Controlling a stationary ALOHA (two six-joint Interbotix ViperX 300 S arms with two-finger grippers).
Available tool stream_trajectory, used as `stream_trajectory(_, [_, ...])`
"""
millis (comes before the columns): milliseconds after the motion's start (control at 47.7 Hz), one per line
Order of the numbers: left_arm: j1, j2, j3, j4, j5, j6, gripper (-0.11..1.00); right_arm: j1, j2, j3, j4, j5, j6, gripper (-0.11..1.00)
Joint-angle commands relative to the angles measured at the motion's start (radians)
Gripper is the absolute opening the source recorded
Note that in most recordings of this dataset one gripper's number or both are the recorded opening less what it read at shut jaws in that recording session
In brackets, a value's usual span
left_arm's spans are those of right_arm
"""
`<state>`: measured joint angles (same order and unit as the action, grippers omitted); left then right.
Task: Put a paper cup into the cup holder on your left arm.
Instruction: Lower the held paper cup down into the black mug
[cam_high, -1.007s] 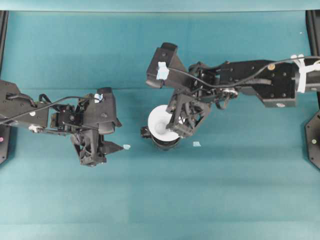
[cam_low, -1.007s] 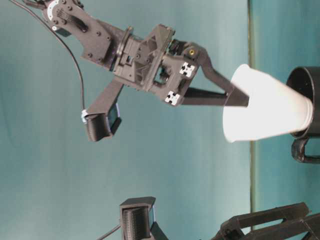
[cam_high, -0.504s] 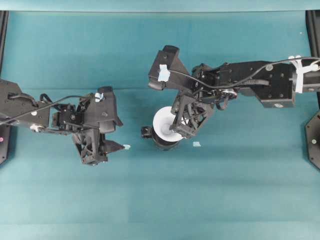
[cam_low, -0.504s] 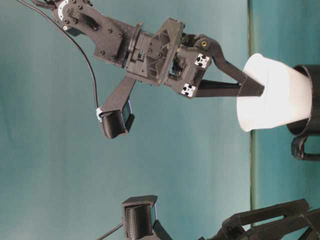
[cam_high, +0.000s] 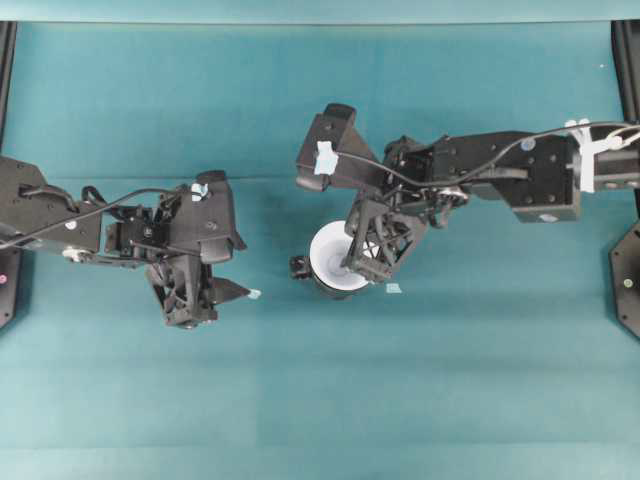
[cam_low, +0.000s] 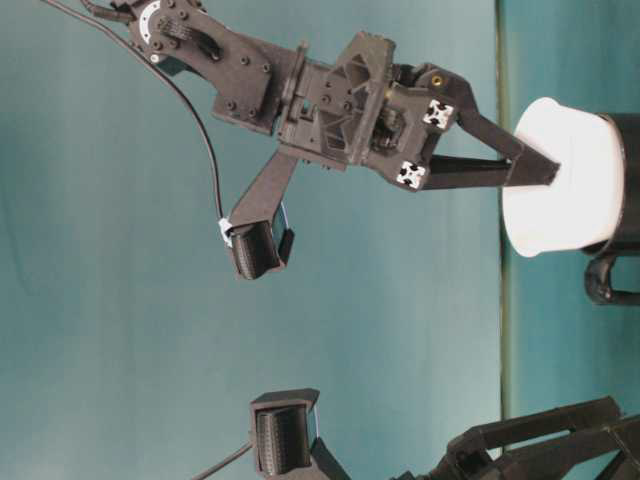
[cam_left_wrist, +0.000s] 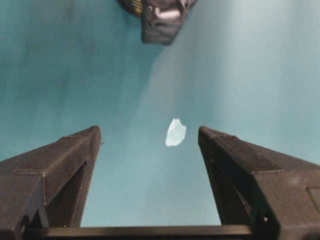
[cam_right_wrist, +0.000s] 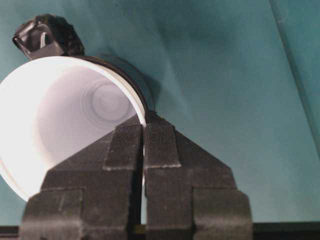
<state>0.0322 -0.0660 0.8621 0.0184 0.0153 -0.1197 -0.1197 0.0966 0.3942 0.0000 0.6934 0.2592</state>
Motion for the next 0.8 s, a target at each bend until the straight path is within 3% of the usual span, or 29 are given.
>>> stream_trajectory(0, [0.003, -0.002, -0.008, 0.003, -0.011, 0.002, 0.82, 0.005, -0.005, -0.005, 0.000, -0.009, 0.002, -0.07])
stream_trajectory(525, [0.005, 0.000, -0.008, 0.003, -0.014, 0.002, 0.81, 0.023, -0.006, -0.005, 0.026, 0.031, 0.000, -0.06])
stream_trajectory(776, [0.005, 0.000, -0.005, 0.003, -0.014, 0.002, 0.81, 0.029, -0.008, -0.008, 0.028, -0.012, 0.000, -0.02])
